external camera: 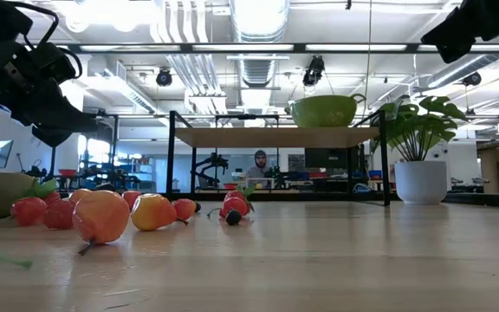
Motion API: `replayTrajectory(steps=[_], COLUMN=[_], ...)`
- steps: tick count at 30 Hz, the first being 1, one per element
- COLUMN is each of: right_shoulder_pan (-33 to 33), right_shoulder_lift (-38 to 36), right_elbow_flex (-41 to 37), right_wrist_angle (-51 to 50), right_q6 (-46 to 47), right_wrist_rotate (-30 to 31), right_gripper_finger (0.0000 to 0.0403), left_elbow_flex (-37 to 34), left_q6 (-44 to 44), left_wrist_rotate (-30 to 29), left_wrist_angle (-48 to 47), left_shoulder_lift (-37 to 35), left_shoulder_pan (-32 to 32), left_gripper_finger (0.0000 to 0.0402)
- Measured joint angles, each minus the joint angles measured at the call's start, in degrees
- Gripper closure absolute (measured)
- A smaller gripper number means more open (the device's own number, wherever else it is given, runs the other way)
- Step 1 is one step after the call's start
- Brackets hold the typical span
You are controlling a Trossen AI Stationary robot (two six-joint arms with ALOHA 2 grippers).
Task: Build produce basket
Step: Move the pear to the center of the table
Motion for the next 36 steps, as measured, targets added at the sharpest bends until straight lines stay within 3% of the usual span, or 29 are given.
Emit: replayTrajectory(steps=[28,36], right_shoulder_pan=[0.0,-0.02], right_shoulder_lift=[0.0,0.0], right_elbow_flex=[0.0,0.0], right_wrist_angle=[0.0,0.0], right_q6=[-0.07,-0.04], right_wrist_rotate=[0.02,0.02], right_gripper_finger=[0.0394,0.0394], left_elbow_flex=[-0.02,-0.5], left_q6=[0.01,-0.12], left_wrist_rotate=[-0.02,-13.04], left_wrist_angle=[0.08,11.23], left_shoulder_lift=[0.0,-0.01], left_shoulder_pan=[0.02,0.04], left_gripper_finger=[0.0381,0.0381])
